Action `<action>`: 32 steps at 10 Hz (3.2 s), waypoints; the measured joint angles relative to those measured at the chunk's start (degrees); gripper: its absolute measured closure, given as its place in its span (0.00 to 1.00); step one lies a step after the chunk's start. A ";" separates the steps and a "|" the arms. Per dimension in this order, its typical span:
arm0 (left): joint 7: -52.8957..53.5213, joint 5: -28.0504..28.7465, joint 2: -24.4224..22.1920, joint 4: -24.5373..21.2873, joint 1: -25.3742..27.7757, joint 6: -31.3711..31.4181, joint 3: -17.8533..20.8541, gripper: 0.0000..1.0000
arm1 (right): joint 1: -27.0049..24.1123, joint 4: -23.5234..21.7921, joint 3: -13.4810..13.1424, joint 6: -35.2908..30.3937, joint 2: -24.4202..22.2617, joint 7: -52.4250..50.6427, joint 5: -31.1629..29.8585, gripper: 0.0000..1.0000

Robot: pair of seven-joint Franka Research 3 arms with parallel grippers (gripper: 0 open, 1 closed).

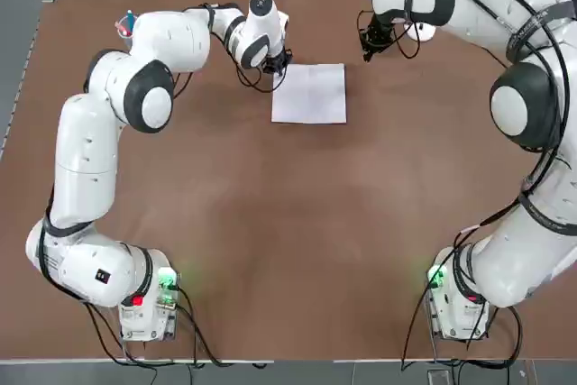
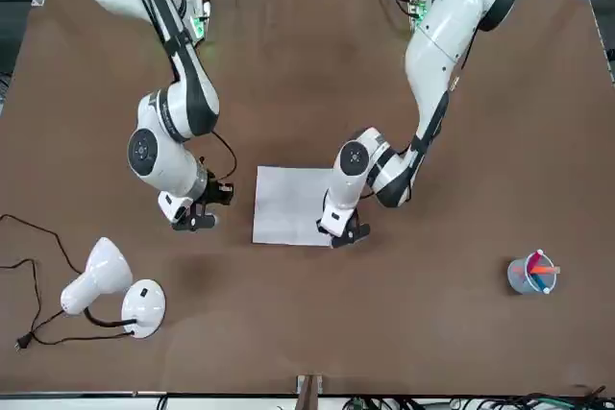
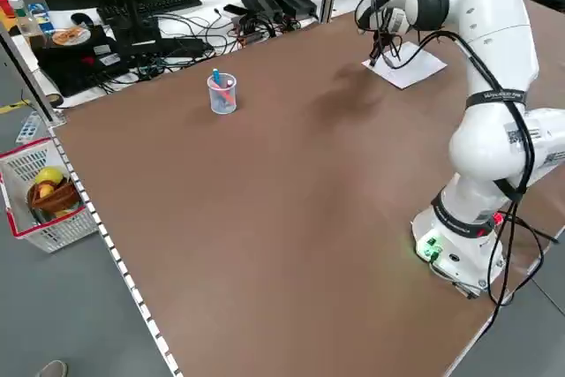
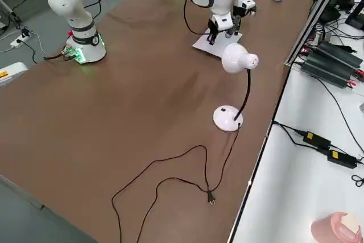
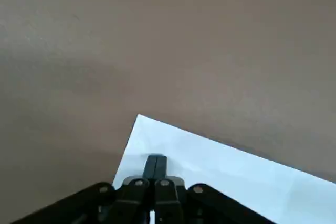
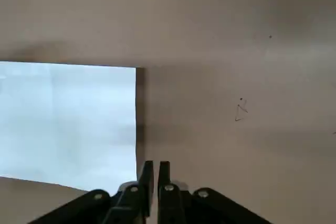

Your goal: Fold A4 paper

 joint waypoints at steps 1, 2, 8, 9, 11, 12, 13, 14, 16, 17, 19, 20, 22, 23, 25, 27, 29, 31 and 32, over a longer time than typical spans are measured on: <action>-0.13 0.58 -0.19 -0.50 0.00 0.66 0.05 0.99 | 0.01 -0.16 0.02 0.35 0.92 -0.45 0.01 0.97; -0.14 0.75 -0.30 -0.84 0.01 1.18 0.15 0.99 | 0.04 -0.22 0.07 0.82 1.53 -0.60 0.03 0.97; -0.15 0.96 -0.48 -1.34 0.01 1.84 0.26 0.99 | 1.44 -0.36 0.81 6.36 6.62 -0.85 4.13 0.99; -0.15 0.96 -0.48 -1.37 0.01 1.90 0.27 0.99 | 1.50 -0.36 1.07 8.28 8.31 -1.19 5.30 0.99; -0.15 0.97 -0.50 -1.42 0.01 1.99 0.29 0.99 | 1.48 -0.33 1.16 10.16 10.70 -2.01 5.98 0.99; -0.15 0.97 -0.50 -1.43 0.01 2.00 0.29 0.99 | 1.49 -0.26 1.19 10.19 10.87 -2.24 6.35 0.99; -0.15 0.97 -0.51 -1.44 0.01 2.01 0.29 0.99 | 1.50 -0.15 1.22 10.19 10.87 -2.33 6.54 0.99; -0.15 0.97 -0.51 -1.44 0.01 2.02 0.30 0.99 | 1.51 -0.11 1.38 10.19 10.87 -2.37 7.18 0.99; -0.15 0.97 -0.51 -1.46 0.01 2.05 0.30 0.99 | 1.60 -0.13 2.09 10.19 10.96 -3.38 8.69 0.99; -0.15 0.97 -0.51 -1.46 0.01 2.06 0.30 0.99 | 1.62 -0.15 2.26 10.19 11.19 -4.04 9.28 0.99; -0.16 0.97 -0.52 -1.48 0.01 2.09 0.31 0.99 | 1.59 -0.24 2.23 11.05 12.03 -4.56 10.23 0.99; -0.17 0.97 -0.52 -1.49 0.01 2.10 0.31 0.99 | 1.54 -0.24 2.22 11.61 12.71 -4.74 11.19 0.99; -0.18 0.97 -0.53 -1.50 0.02 2.13 0.32 0.99 | 1.53 -0.17 2.21 11.84 12.99 -5.72 12.98 0.99; -0.18 0.97 -0.53 -1.51 0.02 2.14 0.32 0.99 | 1.53 -0.17 2.23 11.85 12.99 -6.07 13.38 0.99; -0.19 0.97 -0.53 -1.52 0.03 2.15 0.32 0.99 | 1.54 -0.15 2.34 11.86 12.99 -6.24 13.53 0.99; -0.21 0.97 -0.53 -1.52 0.03 2.16 0.31 0.99 | 1.54 -0.15 2.49 11.86 12.99 -6.26 13.62 0.99; -0.21 0.97 -0.54 -1.52 0.03 2.17 0.31 0.99 | 1.56 -0.15 2.73 11.87 12.99 -6.47 15.32 0.99; -0.21 0.97 -0.54 -1.53 0.03 2.17 0.31 0.99 | 1.67 -0.15 2.93 11.87 12.99 -6.79 16.79 0.99; -0.21 0.97 -0.54 -1.53 0.03 2.17 0.31 0.99 | 1.69 -0.14 3.02 11.88 12.99 -6.79 16.83 0.99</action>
